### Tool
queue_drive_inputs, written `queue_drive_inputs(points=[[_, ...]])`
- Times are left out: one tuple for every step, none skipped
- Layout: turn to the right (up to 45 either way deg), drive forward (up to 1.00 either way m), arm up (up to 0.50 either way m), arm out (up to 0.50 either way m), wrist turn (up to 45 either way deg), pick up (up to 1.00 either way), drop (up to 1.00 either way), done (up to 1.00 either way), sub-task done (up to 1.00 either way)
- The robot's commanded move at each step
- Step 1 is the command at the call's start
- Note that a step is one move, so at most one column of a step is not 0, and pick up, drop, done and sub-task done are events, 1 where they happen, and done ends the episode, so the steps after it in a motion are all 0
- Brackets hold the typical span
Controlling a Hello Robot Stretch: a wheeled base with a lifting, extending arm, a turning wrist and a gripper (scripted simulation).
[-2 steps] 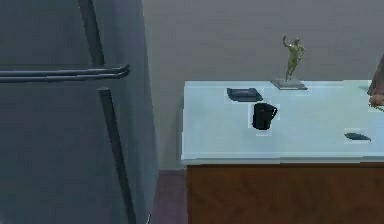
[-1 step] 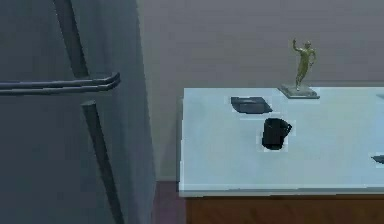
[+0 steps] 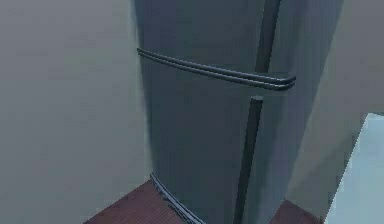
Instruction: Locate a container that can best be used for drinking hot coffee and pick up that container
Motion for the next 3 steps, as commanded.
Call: queue_drive_inputs(points=[[-18.0, 0.0, 0.0, 0.0, 0.0, 0.0, 0.0, 0.0, 0.0], [0.0, 0.0, 0.5, 0.0, 0.0, 0.0, 0.0, 0.0, 0.0], [0.0, 0.0, 0.38, 0.0, 0.0, 0.0, 0.0, 0.0, 0.0]])
